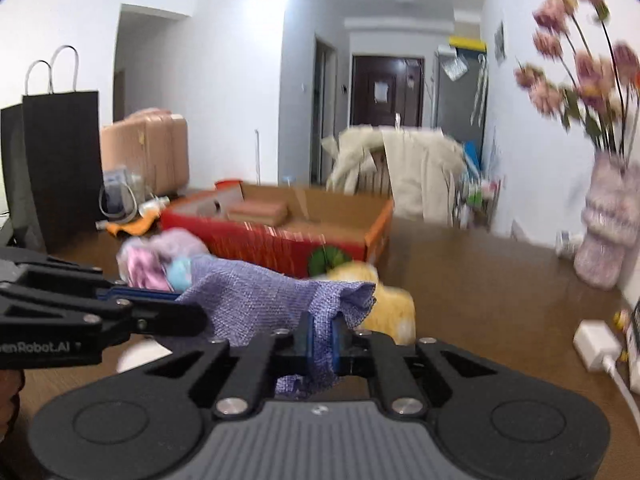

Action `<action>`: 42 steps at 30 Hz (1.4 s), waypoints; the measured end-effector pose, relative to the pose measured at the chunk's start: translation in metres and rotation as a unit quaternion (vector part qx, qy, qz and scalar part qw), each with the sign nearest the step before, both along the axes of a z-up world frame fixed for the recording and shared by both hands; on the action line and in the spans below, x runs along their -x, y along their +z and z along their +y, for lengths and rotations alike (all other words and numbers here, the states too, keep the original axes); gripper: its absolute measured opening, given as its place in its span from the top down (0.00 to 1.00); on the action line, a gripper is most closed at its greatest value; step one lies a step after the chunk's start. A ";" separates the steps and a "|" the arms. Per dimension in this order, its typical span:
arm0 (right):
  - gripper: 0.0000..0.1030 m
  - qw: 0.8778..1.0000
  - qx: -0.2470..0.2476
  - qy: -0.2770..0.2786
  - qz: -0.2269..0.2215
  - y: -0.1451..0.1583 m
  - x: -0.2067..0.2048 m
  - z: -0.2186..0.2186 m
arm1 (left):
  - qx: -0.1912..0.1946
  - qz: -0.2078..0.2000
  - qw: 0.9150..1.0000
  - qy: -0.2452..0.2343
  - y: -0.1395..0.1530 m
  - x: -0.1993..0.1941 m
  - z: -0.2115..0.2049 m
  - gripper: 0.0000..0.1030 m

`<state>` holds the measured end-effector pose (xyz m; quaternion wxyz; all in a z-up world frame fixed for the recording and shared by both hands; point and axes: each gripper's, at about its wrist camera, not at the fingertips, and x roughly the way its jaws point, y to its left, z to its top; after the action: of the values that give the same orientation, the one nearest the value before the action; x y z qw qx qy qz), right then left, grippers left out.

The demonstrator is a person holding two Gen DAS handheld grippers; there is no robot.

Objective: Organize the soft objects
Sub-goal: 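Close both grippers on the purple cloth sachet and lift it, then carry the purple sachet into the box beside the sponge and release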

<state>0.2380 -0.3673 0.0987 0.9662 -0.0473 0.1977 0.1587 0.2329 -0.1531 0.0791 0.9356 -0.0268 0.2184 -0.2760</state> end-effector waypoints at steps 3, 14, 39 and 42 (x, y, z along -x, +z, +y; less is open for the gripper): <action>0.92 1.000 -0.008 0.005 -0.001 0.011 -0.013 0.010 | 0.003 -0.007 1.000 0.004 0.010 -0.010 0.012 0.92; 0.92 0.999 -0.032 -0.003 0.038 0.068 -0.191 0.045 | -0.006 0.024 1.000 0.006 0.062 -0.179 0.044 0.92; 0.62 0.984 0.013 -0.064 0.168 0.027 -0.380 0.097 | -0.062 0.134 0.981 0.126 0.027 -0.365 0.087 0.53; 0.55 0.988 0.014 -0.062 0.140 0.057 -0.350 0.081 | -0.069 0.109 0.983 0.130 0.051 -0.333 0.091 0.39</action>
<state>0.5876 -0.2866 0.1558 0.9362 -0.0261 0.3356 0.1008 0.5662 -0.0625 0.1296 0.9337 -0.0203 0.3324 -0.1315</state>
